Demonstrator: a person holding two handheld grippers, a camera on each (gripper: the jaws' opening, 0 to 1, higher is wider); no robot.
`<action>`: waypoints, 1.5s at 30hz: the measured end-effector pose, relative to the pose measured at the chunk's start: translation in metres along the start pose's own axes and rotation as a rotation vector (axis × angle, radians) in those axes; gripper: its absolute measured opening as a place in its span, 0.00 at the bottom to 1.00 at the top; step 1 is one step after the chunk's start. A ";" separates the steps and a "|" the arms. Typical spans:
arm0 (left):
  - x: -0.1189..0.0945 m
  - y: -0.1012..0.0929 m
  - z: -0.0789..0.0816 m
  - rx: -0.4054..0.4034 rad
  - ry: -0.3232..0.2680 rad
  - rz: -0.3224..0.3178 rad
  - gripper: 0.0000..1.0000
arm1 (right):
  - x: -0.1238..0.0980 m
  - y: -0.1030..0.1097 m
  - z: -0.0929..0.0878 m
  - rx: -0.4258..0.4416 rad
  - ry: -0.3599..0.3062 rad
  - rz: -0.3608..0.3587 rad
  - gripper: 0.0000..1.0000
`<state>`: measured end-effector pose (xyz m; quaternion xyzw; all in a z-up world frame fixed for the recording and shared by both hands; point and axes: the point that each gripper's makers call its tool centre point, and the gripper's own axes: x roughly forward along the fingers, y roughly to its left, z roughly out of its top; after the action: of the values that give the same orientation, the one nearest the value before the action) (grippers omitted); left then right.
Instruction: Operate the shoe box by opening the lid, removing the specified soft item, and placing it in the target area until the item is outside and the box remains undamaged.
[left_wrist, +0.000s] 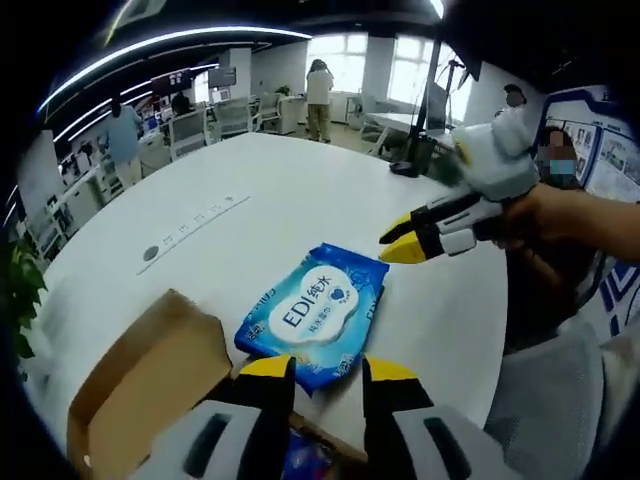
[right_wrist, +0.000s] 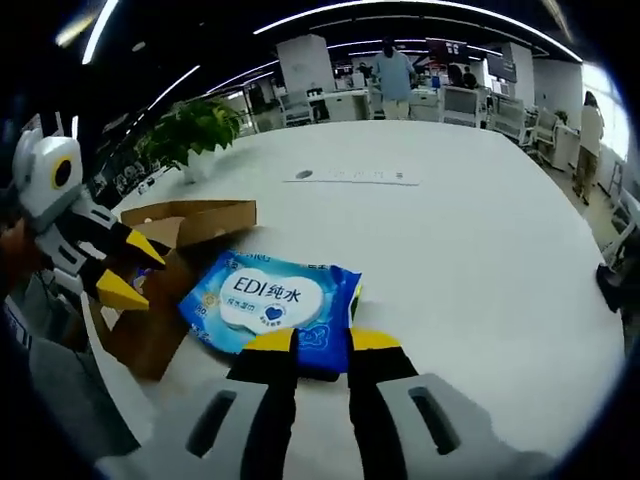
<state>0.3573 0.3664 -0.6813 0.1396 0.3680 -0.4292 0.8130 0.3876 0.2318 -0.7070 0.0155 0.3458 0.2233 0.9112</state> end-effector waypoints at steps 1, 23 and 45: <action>-0.003 -0.001 0.000 -0.001 -0.008 -0.008 0.27 | -0.002 0.002 0.001 -0.005 -0.001 0.004 0.19; -0.050 0.009 -0.022 -0.019 -0.043 -0.029 0.31 | -0.026 0.081 0.037 -0.189 -0.042 0.127 0.27; -0.059 0.037 -0.074 -0.021 0.033 -0.026 0.30 | -0.009 0.146 0.040 -0.333 0.002 0.267 0.26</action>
<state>0.3303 0.4636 -0.6934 0.1335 0.3875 -0.4334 0.8026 0.3494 0.3646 -0.6447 -0.0901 0.2998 0.3960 0.8632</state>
